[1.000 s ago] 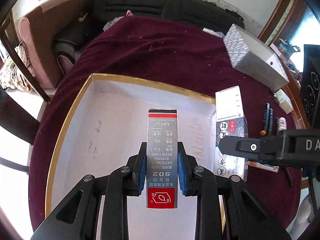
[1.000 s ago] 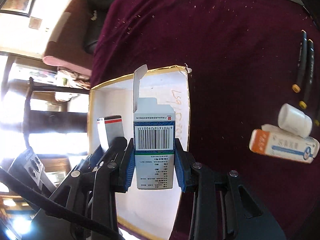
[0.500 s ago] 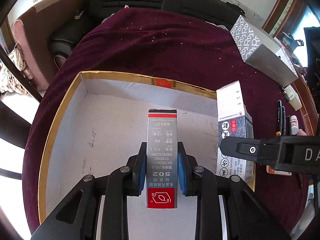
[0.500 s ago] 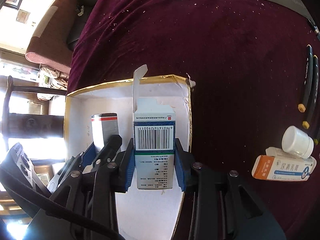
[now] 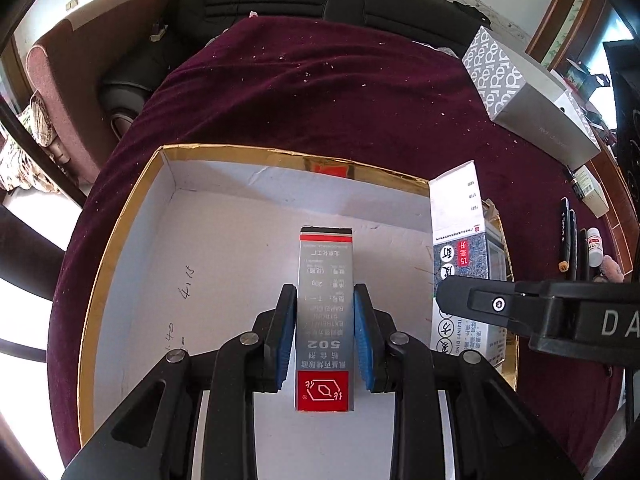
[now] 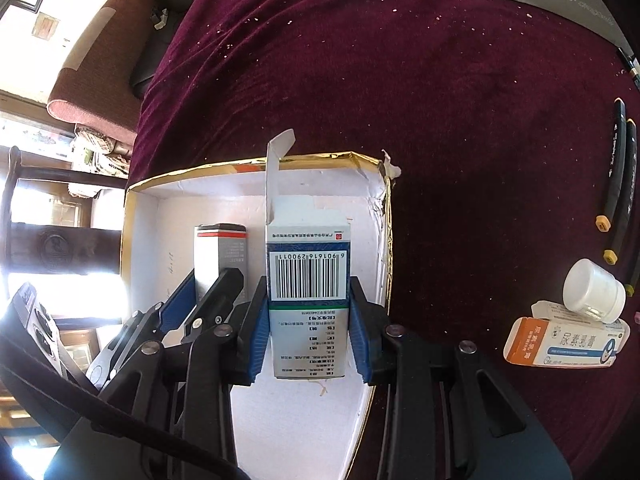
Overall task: Organize objects
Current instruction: 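Carry both boxes to the gold-rimmed tray and release them inside, then return the left tool to the table and approach the white ointment box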
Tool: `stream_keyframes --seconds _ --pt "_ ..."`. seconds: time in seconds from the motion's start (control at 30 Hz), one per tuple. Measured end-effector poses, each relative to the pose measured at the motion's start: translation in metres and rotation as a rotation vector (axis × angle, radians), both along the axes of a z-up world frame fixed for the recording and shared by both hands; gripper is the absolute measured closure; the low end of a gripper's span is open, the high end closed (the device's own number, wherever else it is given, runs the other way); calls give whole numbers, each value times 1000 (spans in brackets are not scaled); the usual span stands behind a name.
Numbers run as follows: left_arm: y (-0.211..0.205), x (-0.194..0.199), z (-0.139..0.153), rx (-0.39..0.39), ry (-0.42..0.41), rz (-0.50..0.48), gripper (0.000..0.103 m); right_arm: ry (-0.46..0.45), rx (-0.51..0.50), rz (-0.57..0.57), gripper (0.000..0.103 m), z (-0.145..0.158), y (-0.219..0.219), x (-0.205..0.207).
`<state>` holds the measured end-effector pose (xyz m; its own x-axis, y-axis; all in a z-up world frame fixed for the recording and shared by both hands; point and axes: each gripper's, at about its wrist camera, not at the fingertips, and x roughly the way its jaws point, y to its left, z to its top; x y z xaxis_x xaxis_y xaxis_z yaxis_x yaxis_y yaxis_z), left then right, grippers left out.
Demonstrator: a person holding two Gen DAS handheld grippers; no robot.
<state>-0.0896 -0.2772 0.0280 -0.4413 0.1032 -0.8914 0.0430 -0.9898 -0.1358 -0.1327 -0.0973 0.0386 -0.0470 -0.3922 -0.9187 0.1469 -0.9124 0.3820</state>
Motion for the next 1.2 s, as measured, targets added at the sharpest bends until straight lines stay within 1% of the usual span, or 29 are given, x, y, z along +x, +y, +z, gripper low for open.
stream_keyframes --seconds 0.07,0.13,0.17,0.2,0.33,0.43,0.47,0.5,0.57,0.6,0.63,0.67,0.8,0.83,0.93,0.97,1.0,1.07,1.2 --pt "0 0 0 -3 -4 4 79 8 -1 2 69 3 1 0" --pt "0 1 2 -5 -2 8 78 20 5 4 64 7 3 1" --pt "1 1 2 -5 0 11 77 28 5 3 60 10 4 2" --pt "1 2 3 -8 2 16 76 32 3 0 58 12 6 2" --pt "1 8 9 -27 20 28 75 44 -22 -14 58 21 17 7" --pt "-9 27 16 -19 83 90 75 89 -11 -22 58 33 31 17" --pt "-17 37 16 2 107 133 71 112 -7 -25 58 38 39 23" --pt "-23 43 14 20 115 161 64 121 -6 -27 58 40 43 26" --pt "-39 57 4 65 107 235 56 145 7 -40 58 45 59 36" --pt "-45 62 1 95 110 258 47 148 8 -46 58 45 64 38" --pt "-49 67 -2 110 106 281 43 148 7 -55 58 45 72 41" --pt "-53 73 -4 127 103 307 42 144 1 -65 58 45 80 44" --pt "-53 87 -3 125 94 364 42 120 -34 -93 58 42 107 54" --pt "-50 93 -5 109 94 375 42 117 -37 -94 58 42 111 56" --pt "-39 106 -6 78 90 376 42 98 -59 -109 58 39 133 63" --pt "-34 110 -8 63 72 375 42 95 -63 -111 58 38 137 64" --pt "-30 115 -8 33 77 377 42 93 -66 -113 58 38 142 64" --pt "-25 119 -7 24 73 373 42 94 -74 -119 58 39 157 69" --pt "-20 124 9 3 98 385 42 102 -85 -131 58 43 183 74"
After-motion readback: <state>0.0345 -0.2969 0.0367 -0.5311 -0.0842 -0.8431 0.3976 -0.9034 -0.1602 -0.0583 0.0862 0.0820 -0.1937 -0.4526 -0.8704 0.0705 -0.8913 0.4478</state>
